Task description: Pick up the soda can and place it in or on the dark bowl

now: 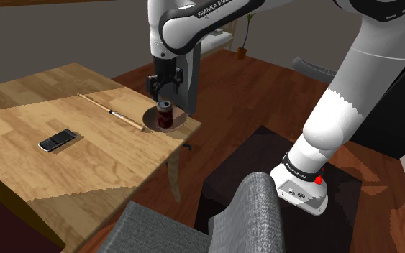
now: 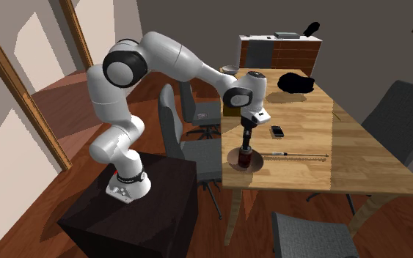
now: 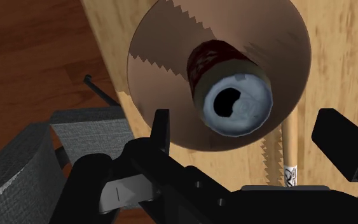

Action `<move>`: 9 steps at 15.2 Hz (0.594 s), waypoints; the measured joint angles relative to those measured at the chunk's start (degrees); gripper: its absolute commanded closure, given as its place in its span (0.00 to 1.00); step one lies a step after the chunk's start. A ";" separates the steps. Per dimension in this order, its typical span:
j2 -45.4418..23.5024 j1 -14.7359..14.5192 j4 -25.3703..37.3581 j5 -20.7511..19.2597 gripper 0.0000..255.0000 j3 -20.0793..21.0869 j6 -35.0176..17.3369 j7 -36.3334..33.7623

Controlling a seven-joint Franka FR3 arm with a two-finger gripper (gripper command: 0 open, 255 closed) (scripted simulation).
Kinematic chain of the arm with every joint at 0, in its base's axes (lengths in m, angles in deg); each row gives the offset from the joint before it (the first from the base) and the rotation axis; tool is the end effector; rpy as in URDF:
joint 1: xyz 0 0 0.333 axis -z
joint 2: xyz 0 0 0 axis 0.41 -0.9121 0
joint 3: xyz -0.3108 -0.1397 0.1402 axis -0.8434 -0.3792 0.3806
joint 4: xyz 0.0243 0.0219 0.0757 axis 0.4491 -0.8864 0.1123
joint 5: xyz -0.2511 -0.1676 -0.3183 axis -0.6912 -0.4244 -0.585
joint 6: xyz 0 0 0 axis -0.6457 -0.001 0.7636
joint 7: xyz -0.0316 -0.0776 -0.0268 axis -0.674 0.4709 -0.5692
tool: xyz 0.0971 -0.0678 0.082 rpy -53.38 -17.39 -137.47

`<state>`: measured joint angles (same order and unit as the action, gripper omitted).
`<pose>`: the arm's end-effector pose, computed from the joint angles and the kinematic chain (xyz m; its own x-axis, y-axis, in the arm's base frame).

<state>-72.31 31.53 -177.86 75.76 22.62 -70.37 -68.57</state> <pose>0.5596 0.2227 0.3830 0.9994 -0.0338 0.0026 -0.0338 -0.9994 -0.0052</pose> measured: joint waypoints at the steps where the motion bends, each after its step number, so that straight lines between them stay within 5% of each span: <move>1: 0.62 0.15 1.07 0.39 0.00 -0.04 1.57 0.42; 9: 1.98 0.16 2.96 1.23 0.00 0.09 4.72 0.78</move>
